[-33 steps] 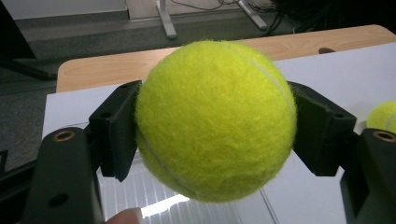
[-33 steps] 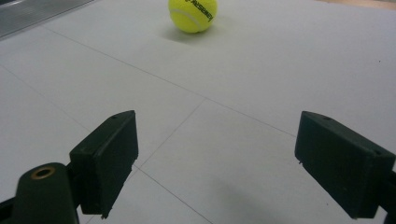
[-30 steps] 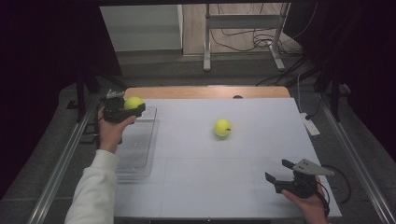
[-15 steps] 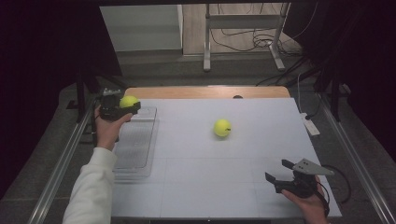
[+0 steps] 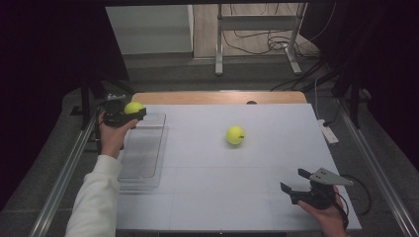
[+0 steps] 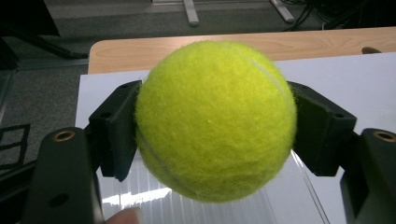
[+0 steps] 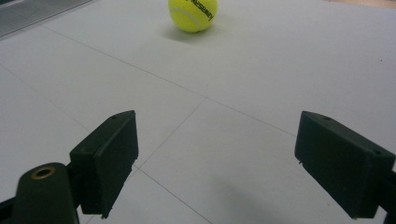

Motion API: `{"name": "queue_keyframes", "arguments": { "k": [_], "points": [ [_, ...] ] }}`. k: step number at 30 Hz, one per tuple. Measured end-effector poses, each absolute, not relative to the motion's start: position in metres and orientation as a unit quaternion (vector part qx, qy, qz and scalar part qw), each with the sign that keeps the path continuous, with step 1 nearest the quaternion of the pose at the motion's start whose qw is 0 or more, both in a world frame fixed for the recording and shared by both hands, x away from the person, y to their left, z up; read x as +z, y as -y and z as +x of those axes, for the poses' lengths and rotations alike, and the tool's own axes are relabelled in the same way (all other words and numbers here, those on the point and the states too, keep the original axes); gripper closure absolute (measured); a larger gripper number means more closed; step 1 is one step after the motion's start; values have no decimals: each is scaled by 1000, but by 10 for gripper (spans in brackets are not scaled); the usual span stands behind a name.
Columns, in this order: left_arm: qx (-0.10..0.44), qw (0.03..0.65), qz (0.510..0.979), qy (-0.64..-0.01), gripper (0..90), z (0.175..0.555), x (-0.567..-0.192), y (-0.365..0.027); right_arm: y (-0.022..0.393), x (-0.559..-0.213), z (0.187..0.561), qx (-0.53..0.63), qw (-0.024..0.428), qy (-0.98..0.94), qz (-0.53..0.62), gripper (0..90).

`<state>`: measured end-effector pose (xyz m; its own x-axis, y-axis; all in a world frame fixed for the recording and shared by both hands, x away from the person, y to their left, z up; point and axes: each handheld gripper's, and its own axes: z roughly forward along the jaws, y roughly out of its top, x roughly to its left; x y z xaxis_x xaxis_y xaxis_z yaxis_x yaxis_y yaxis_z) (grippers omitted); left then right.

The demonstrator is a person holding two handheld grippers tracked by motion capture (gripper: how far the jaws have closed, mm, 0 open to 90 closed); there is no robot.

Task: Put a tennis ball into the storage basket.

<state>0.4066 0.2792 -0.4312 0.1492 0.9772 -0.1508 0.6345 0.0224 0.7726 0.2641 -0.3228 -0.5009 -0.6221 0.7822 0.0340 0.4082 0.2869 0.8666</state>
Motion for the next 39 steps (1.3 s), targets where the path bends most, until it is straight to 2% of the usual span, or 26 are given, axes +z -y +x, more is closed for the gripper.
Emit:
{"name": "queue_keyframes", "arguments": {
  "k": [39],
  "points": [
    [202,305,691,-623,263,420,-462,-281,323,-501,264,455,205,-777,384,140]
  ]
}}
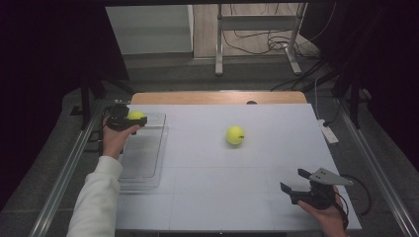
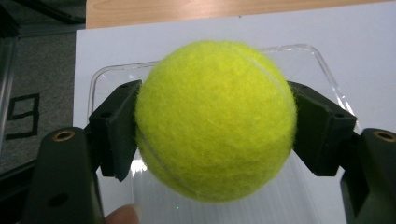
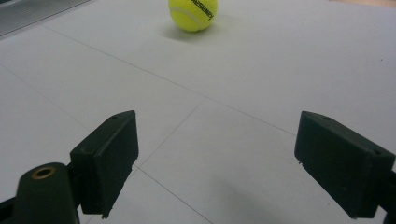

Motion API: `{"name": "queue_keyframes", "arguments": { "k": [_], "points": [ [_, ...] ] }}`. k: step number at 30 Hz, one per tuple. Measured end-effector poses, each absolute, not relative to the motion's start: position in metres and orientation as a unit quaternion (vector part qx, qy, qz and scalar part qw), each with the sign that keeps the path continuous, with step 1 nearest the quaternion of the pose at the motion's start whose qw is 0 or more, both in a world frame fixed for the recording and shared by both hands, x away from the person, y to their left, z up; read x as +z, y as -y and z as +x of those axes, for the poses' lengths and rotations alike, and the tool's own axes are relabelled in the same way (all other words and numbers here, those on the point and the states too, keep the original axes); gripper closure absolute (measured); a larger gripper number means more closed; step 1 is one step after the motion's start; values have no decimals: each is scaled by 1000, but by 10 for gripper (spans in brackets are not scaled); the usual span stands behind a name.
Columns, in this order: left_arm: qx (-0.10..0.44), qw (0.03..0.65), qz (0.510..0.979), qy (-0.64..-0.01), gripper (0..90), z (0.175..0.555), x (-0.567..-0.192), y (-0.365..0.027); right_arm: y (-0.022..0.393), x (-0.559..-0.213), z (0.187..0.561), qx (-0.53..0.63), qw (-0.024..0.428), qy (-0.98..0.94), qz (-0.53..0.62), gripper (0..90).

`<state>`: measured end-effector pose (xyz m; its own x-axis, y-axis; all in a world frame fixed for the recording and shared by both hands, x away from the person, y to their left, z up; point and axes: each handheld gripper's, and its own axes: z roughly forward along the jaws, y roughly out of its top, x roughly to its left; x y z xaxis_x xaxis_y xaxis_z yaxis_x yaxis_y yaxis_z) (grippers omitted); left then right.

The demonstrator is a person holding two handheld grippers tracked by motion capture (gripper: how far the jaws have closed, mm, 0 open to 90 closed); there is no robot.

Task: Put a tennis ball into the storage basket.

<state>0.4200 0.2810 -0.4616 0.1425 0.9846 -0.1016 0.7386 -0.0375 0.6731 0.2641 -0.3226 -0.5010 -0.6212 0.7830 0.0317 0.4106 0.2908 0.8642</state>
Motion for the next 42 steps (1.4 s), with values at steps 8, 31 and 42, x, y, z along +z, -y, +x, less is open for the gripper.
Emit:
{"name": "queue_keyframes", "arguments": {
  "k": [8,31,42],
  "points": [
    [199,288,699,-624,263,424,-467,-278,323,-501,264,457,204,-776,384,140],
    [181,270,707,-628,263,428,-478,-279,323,-501,264,456,205,-776,384,140],
    [176,251,716,-627,263,428,-484,-280,323,-501,264,456,207,-776,384,140]
  ]
}}
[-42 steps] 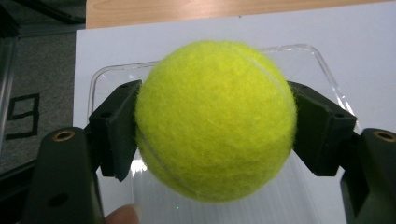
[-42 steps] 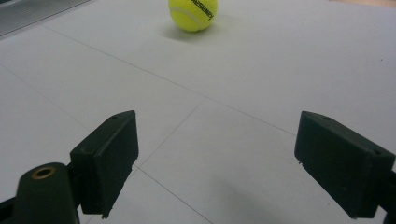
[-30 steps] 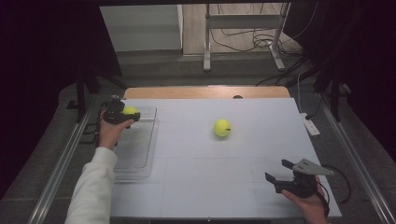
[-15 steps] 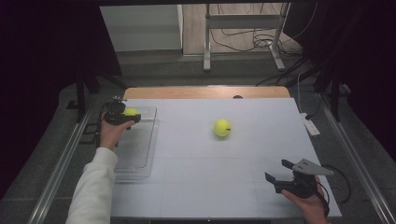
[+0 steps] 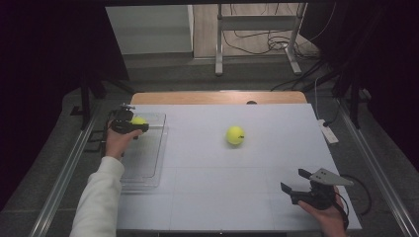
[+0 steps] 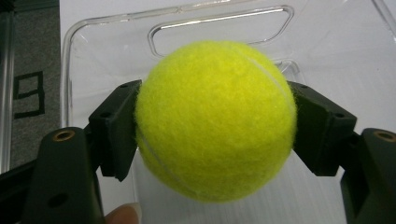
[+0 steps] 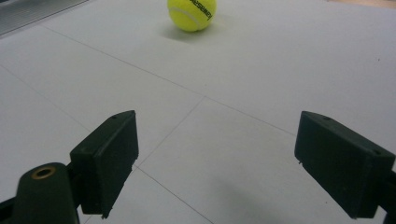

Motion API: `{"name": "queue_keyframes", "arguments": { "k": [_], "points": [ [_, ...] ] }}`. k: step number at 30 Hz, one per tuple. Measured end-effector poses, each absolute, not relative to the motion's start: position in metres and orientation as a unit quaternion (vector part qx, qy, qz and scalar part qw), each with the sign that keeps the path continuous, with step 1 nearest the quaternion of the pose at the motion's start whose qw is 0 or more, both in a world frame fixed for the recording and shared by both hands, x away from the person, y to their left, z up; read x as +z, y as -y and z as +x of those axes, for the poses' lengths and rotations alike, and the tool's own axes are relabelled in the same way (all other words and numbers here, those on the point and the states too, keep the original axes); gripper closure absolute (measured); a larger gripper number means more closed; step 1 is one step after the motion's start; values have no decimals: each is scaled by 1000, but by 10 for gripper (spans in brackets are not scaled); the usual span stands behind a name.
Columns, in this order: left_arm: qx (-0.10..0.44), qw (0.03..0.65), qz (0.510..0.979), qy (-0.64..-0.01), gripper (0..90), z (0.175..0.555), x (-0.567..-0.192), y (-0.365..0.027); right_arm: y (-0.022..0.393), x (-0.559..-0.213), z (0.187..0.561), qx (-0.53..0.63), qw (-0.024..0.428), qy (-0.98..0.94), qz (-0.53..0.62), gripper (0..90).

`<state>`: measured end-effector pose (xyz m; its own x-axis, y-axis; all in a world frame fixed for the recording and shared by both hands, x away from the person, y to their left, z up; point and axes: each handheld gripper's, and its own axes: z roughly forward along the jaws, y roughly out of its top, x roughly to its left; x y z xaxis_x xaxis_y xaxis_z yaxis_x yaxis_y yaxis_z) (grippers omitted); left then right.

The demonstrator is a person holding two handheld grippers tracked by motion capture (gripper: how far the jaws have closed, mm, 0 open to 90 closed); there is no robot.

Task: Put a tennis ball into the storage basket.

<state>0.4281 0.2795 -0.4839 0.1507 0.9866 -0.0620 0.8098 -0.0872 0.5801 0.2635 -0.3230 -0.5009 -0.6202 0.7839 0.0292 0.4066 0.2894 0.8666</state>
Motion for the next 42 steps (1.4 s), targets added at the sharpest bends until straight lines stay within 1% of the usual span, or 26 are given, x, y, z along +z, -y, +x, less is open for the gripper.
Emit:
{"name": "queue_keyframes", "arguments": {
  "k": [14,24,42],
  "points": [
    [165,242,727,-621,263,430,-490,-275,323,-501,264,457,207,-776,383,140],
    [163,217,733,-624,262,432,-496,-274,323,-501,263,456,207,-776,383,140],
    [160,189,740,-625,259,435,-504,-268,323,-501,264,456,207,-776,383,140]
  ]
}}
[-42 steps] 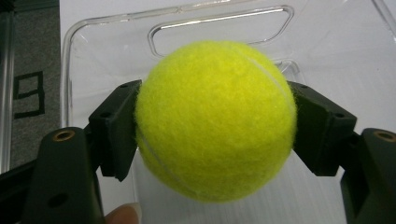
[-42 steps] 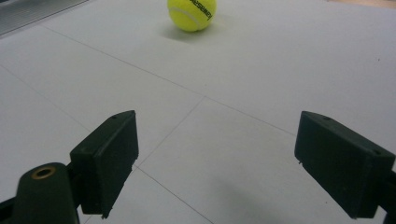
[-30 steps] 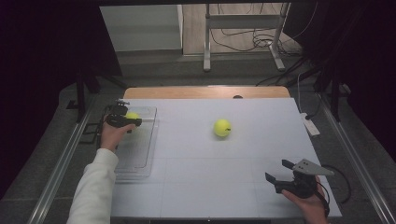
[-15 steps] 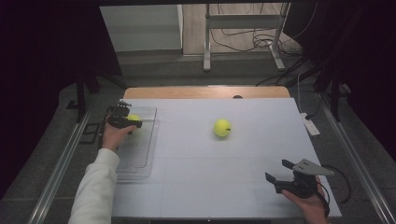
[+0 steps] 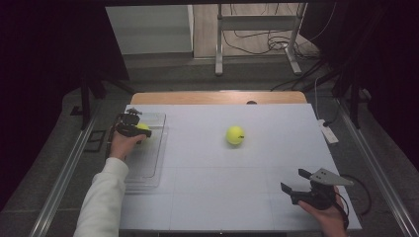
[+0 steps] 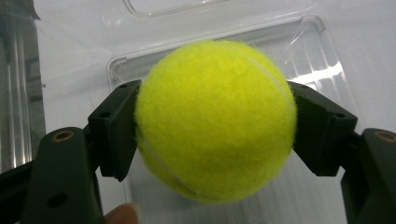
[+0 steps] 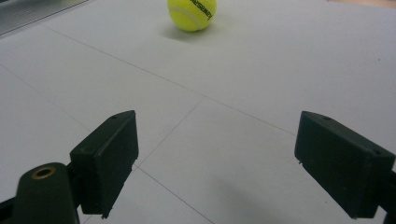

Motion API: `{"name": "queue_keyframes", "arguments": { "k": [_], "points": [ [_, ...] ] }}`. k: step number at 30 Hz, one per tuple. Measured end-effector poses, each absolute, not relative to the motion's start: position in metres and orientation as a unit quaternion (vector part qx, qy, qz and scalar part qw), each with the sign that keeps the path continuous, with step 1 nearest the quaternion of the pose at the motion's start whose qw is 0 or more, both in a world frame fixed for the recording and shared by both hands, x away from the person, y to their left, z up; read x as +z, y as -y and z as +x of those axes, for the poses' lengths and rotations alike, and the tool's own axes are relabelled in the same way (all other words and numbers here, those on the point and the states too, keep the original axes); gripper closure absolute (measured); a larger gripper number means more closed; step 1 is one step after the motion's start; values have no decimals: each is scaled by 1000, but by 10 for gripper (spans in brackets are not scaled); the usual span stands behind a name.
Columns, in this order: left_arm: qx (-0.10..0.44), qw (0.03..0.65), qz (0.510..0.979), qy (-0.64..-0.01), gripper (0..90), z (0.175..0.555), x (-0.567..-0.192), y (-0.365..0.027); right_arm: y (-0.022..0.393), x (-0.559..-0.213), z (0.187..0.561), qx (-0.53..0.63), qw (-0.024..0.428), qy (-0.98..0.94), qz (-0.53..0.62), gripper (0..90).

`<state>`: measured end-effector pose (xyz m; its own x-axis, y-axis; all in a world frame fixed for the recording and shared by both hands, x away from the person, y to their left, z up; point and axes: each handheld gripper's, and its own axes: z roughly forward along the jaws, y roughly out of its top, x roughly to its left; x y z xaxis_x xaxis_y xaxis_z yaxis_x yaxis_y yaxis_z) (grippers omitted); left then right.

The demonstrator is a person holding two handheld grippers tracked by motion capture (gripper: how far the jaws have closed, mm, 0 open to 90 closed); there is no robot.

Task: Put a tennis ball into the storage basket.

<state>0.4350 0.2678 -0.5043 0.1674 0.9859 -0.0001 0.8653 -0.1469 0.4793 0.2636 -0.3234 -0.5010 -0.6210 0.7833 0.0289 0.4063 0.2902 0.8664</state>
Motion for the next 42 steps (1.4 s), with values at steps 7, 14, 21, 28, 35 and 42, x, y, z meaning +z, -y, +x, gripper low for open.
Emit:
{"name": "queue_keyframes", "arguments": {
  "k": [7,14,21,28,35,42],
  "points": [
    [164,183,744,-621,254,435,-505,-263,323,-501,263,456,206,-776,383,140],
    [167,194,745,-616,198,434,-502,-261,323,-501,263,456,206,-776,383,140],
    [177,211,740,-613,172,431,-495,-260,323,-501,263,456,206,-777,383,140],
    [180,247,732,-609,157,425,-486,-264,323,-501,263,456,206,-777,383,140],
    [186,296,730,-587,157,414,-471,-262,322,-501,263,453,207,-778,383,140],
    [182,335,733,-563,157,401,-461,-257,322,-501,263,453,207,-778,383,140]
  ]
}}
